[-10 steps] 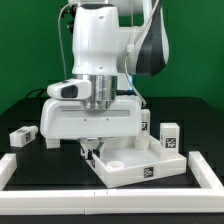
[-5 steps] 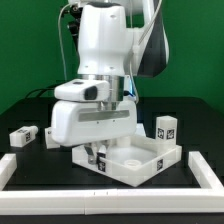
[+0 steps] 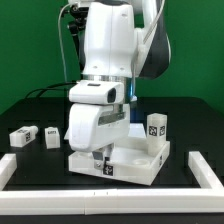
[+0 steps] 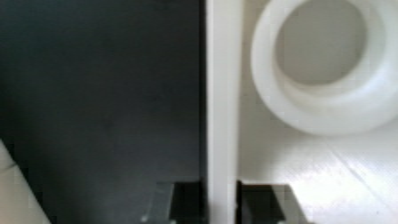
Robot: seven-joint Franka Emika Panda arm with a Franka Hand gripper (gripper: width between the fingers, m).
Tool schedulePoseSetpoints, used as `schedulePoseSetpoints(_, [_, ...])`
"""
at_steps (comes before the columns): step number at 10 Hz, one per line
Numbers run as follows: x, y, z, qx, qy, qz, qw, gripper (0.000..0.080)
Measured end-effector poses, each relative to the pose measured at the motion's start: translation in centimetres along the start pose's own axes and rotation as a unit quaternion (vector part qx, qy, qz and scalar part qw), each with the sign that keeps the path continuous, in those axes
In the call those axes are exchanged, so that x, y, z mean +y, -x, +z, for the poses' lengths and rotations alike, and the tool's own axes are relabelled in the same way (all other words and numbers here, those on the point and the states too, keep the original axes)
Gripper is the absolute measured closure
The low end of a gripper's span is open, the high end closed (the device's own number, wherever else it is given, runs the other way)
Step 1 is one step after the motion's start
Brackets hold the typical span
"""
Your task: Assemble square table
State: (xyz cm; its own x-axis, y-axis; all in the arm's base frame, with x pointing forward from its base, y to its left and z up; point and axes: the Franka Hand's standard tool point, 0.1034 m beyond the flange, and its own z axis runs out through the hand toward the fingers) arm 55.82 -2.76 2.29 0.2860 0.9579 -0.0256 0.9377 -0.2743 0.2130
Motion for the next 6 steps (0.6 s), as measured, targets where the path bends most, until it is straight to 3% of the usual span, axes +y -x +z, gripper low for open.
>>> schedulePoseSetpoints(1, [0.4, -1.0, 0.0, -0.004, -0.006, -0.066, 0.998, 0.0722])
schedulePoseSetpoints(2, [1.7, -3.0, 0.1, -0.006, -0.015, -0.112, 0.994, 0.0722])
schedulePoseSetpoints(4, [4.3, -5.9, 0.2, 0.004, 0.006, -0.180, 0.984, 0.0723])
schedulePoseSetpoints(6, [3.9, -5.4, 0.4, 0.002, 0.002, -0.169, 0.986, 0.0723])
